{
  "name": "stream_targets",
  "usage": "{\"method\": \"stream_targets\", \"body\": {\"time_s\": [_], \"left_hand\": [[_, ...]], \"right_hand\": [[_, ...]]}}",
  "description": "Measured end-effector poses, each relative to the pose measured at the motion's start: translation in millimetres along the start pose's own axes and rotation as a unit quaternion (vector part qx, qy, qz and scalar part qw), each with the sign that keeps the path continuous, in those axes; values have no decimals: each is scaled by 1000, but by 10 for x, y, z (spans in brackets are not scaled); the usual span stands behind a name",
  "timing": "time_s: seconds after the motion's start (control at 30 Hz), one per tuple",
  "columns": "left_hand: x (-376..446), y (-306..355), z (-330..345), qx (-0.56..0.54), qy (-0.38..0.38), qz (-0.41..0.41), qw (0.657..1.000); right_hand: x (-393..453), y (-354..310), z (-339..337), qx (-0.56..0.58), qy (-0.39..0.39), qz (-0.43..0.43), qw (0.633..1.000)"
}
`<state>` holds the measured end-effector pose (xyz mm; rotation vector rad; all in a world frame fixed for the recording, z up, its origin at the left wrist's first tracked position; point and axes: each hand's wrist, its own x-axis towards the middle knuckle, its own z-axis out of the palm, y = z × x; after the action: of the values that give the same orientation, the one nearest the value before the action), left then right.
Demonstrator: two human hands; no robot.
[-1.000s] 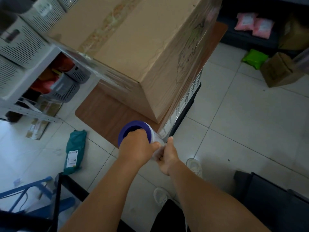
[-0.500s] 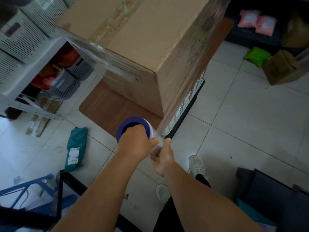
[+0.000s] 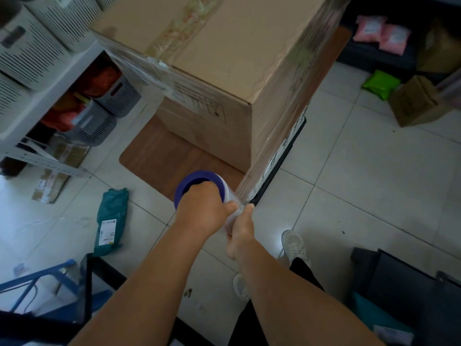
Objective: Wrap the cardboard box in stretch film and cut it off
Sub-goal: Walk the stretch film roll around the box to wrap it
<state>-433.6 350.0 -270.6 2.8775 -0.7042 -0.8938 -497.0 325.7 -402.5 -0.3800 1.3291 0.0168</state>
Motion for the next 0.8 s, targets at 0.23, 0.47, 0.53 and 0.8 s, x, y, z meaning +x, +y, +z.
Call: {"method": "stream_targets", "body": {"time_s": [0.23, 0.47, 0.53, 0.8], "left_hand": [[58, -35, -117, 25, -1, 33, 999], [118, -108, -178, 38, 3, 57, 998], [132, -143, -198, 43, 4, 59, 997], [219, -373, -282, 44, 21, 62, 997]], "right_hand": [[87, 60, 139, 84, -27, 34, 996], [71, 107, 274, 117, -41, 19, 992], [72, 126, 312, 124, -45, 18, 991], [19, 175, 526, 125, -41, 61, 989]]}}
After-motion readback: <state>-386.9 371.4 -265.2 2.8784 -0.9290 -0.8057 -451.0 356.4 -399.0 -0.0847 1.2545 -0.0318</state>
